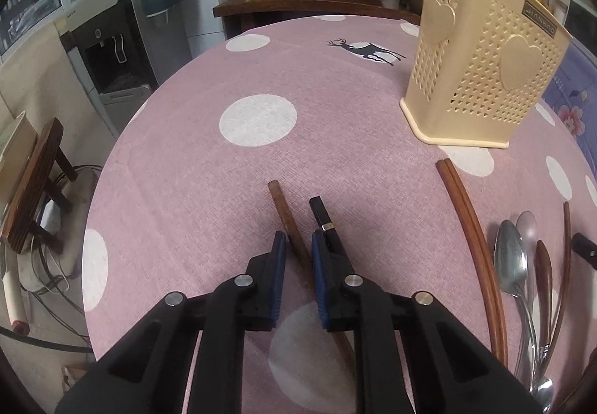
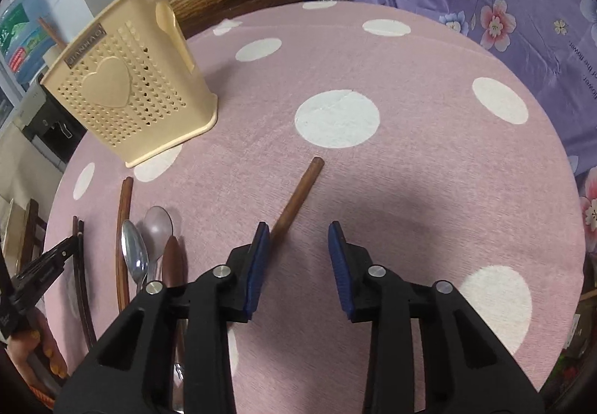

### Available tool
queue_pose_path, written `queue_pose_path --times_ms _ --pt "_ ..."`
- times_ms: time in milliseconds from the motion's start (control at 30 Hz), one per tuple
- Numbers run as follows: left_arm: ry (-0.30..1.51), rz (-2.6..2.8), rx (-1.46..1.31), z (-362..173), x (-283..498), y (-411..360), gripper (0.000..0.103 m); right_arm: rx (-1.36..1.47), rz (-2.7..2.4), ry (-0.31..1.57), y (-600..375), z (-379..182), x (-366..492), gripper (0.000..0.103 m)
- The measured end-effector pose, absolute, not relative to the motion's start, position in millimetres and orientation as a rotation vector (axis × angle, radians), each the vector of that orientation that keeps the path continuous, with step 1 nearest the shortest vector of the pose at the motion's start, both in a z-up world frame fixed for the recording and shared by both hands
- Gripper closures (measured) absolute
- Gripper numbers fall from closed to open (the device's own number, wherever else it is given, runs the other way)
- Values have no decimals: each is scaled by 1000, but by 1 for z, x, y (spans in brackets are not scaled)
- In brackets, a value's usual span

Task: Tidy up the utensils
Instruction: 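Grasp a brown wooden chopstick with the right tool while the left tool grasps another, then lift both wooden chopsticks over the beige holder and open both tools to drop them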

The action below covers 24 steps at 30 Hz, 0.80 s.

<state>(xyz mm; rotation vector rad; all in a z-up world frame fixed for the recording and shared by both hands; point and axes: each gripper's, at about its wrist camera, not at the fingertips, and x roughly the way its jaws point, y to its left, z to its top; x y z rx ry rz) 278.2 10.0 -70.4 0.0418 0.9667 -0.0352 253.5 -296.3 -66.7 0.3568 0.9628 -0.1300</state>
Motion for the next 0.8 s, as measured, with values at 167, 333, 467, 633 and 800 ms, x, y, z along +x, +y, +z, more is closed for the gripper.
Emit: queue_pose_path --times_ms 167,333,467,633,800 --pt "970 -25 27 -70 281 9 91 290 -207 956 -283 -69 271 83" --pt "976 -34 47 -70 288 -3 92 276 -218 972 -277 -68 291 89" --pt "969 -33 90 -71 291 -13 94 268 -209 989 -274 -67 304 90" --pt "974 -35 84 -70 294 -14 95 288 -210 998 -275 -67 314 93" --pt "976 -30 67 -70 297 -13 95 357 -187 993 -281 -68 319 94"
